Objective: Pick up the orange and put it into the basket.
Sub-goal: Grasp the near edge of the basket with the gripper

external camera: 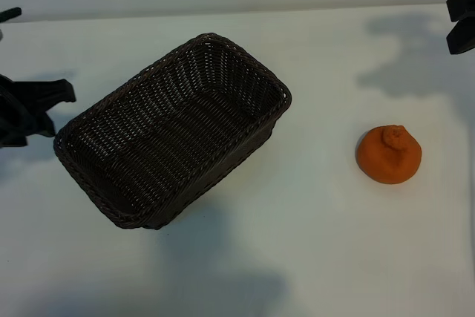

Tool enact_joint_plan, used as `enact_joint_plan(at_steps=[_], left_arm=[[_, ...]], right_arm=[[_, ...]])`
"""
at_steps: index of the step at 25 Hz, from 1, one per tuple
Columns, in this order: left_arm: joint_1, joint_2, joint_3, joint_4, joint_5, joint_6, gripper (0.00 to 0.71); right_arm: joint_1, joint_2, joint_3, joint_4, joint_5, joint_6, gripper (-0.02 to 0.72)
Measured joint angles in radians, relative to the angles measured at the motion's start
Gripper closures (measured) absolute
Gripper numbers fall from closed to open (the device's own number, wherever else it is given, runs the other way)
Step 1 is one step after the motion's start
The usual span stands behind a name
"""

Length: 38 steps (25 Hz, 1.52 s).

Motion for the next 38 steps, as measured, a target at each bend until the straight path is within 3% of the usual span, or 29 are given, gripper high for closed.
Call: enact_joint_plan(at_steps=[9,25,38], left_arm=[[0.0,0.0,0.145,-0.114,-0.187,-0.004,0.313],[0.0,0.007,0.151,-0.12,-0.188,-0.032,0.314],[0.0,0.144,0.151,-0.12,-0.239,-0.032,0.314]], right_arm=[[0.0,0.0,0.0,0.0,-0.001,0.001,0.27],[0.0,0.0,0.0,0.0,-0.001,0.001,0.27],[0.0,0.0,0.0,0.0,-0.002,0.001,0.27]])
